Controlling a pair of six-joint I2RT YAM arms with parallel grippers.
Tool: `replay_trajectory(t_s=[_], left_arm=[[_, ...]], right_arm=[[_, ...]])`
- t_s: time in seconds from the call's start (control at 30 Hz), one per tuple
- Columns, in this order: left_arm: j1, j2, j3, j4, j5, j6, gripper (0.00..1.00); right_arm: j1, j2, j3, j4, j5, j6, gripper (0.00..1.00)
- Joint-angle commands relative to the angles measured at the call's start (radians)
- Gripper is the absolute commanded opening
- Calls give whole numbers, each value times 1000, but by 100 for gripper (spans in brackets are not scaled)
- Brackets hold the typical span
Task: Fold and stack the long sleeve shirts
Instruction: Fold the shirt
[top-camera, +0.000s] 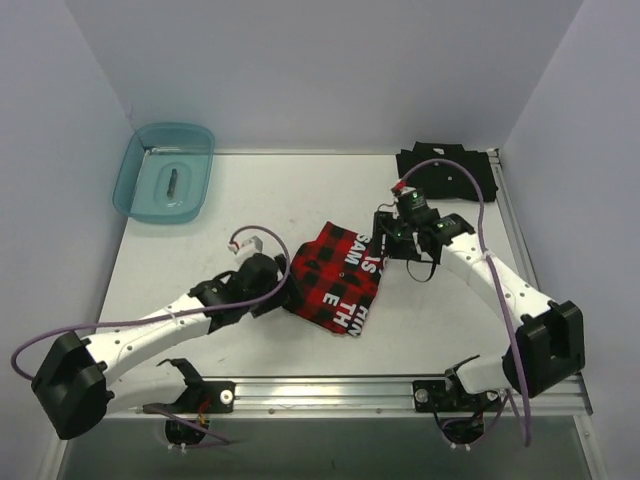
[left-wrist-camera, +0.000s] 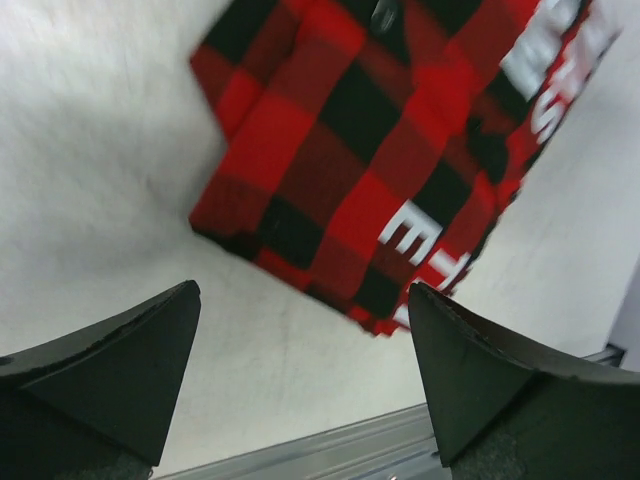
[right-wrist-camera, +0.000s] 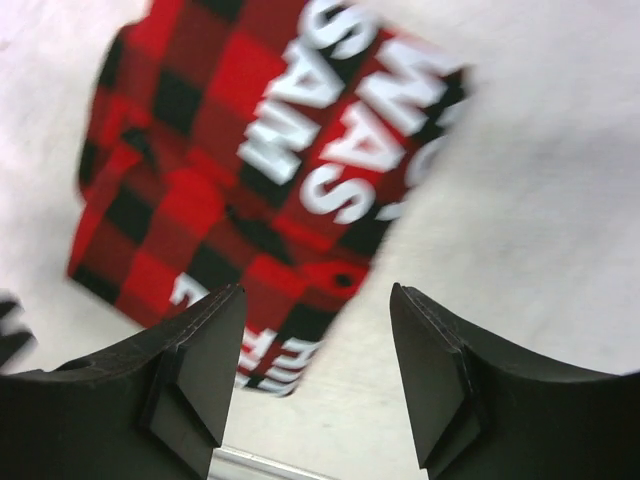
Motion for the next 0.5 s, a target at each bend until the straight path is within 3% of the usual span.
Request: replay_trajectory(t_s=[0.0,0.13,0.3,0.47], left_arm=[[-137,58,-81,88,-72,-281,93],[-237,159,-93,269,-91,-353,85],[-292,300,-18,303,-120,-371,83],[-327,389,39,352,-117,-381,82]], right_arm=[[-117,108,92,-65,-13,-124,60],[-176,243,218,-55,-59,-196,60],[-219,410,362,-53,-96,-257,62],[-243,521,402,-53,-119,-277,62]])
